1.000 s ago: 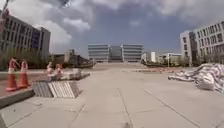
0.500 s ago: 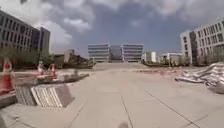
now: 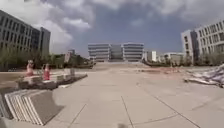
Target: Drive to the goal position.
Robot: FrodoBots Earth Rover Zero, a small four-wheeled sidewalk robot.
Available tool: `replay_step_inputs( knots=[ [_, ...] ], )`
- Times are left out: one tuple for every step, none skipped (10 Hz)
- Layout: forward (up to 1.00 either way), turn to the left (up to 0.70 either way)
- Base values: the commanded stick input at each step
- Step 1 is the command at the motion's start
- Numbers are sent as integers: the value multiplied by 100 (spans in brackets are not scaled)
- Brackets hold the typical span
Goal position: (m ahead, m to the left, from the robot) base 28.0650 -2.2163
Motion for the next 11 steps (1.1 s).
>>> replay_step_inputs(
  knots=[
    [100,10],
    [100,36],
    [100,40],
    [100,40],
    [100,29],
    [100,4],
    [100,0],
    [100,0],
    [100,0],
    [100,0],
    [100,0]
  ],
)
